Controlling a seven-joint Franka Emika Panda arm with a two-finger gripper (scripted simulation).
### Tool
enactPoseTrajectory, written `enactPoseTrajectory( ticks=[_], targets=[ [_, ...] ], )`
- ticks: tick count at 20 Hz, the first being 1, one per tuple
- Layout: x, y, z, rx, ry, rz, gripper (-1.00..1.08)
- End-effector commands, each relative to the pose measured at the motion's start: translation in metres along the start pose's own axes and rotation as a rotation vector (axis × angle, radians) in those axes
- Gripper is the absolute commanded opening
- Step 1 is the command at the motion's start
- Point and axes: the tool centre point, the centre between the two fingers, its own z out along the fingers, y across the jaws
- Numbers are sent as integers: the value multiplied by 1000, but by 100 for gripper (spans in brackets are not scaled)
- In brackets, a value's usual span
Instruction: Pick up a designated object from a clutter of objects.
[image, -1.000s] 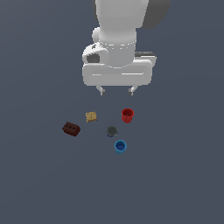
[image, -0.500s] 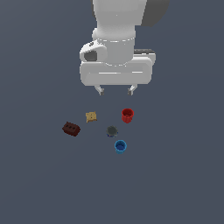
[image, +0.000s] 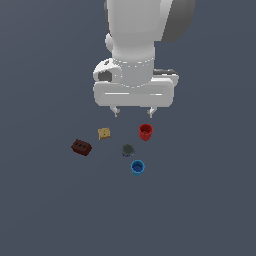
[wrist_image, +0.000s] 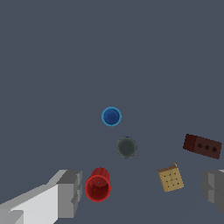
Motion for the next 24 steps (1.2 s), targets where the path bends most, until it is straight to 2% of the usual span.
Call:
enactPoseTrajectory(
  ticks=[1,14,24],
  targets=[
    [4,-1,11,0,-4,36,100],
    [29,-12,105,-11,-34,327,100],
    [37,-19,186,-35,-51,561,100]
  ],
)
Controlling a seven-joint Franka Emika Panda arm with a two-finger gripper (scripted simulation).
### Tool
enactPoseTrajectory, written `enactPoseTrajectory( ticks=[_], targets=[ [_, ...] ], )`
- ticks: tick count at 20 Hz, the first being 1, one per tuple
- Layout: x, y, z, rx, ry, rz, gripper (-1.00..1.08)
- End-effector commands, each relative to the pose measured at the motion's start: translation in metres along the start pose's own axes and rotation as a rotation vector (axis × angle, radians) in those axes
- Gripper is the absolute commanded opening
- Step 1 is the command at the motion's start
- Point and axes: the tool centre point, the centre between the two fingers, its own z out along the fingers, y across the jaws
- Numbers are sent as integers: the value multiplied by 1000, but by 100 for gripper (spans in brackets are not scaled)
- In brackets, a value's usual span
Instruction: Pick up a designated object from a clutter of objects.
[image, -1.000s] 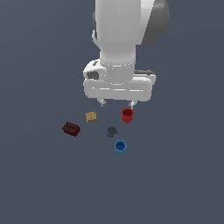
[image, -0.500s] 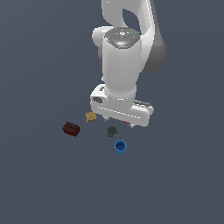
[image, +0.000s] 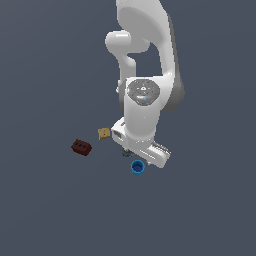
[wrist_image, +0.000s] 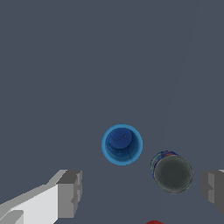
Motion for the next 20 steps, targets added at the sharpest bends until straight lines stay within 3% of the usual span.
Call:
enactPoseTrajectory(
  ticks=[1,10,20],
  targets=[
    [1,-2,18,-6,-1,53,100],
    [0,-6,60,-20,-5,170,100],
    [-1,-6,71,-23,-5,187,100]
  ],
)
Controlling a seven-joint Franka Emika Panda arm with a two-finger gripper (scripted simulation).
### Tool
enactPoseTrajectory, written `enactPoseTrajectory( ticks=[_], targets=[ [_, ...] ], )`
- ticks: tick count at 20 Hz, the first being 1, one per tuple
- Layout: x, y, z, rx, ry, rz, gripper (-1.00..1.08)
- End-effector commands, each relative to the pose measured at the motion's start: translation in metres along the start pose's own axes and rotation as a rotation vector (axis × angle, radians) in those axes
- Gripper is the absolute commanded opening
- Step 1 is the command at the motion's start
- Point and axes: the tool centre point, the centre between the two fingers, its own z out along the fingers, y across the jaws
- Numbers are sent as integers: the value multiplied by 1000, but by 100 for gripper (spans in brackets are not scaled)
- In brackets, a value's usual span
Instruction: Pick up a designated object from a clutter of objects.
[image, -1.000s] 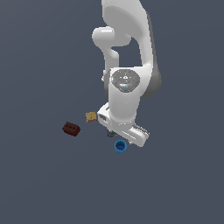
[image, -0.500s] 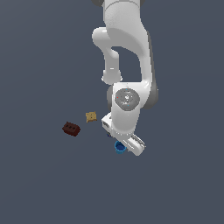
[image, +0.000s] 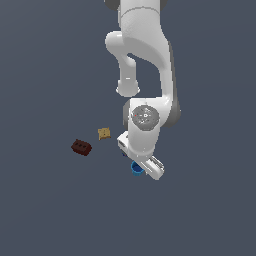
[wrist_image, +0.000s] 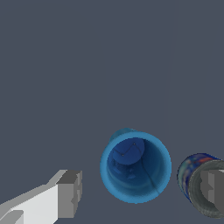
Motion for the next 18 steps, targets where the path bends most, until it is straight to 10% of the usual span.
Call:
enactPoseTrajectory(
  ticks=[1,14,15,18],
  targets=[
    [0,0,5,0,0,1,100],
    [0,0,50,0,0,4,100],
    [0,0,50,0,0,4,-100],
    [0,0,50,0,0,4,-100]
  ],
)
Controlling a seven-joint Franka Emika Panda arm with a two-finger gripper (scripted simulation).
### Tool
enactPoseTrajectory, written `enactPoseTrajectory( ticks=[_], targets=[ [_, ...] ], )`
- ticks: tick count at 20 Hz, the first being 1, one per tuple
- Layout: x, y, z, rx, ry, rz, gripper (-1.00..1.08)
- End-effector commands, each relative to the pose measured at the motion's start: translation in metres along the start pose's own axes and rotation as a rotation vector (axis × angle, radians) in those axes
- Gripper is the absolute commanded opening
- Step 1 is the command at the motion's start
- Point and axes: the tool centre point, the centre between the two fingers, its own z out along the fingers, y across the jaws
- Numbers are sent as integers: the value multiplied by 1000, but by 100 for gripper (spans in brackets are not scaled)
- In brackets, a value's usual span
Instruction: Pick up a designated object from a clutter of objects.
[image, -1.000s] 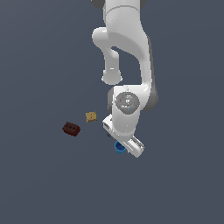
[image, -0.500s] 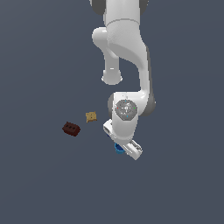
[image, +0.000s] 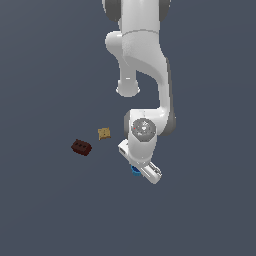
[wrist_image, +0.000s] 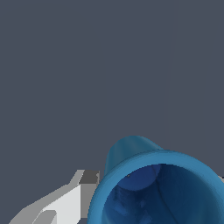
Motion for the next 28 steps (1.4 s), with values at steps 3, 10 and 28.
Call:
enactPoseTrajectory(
  ticks=[3,10,28],
  targets=[
    [0,0,1,0,0,0,-100],
    [-1,0,-2,0,0,0,-100],
    [-56,-4,-107,0,0,0,-100]
  ],
)
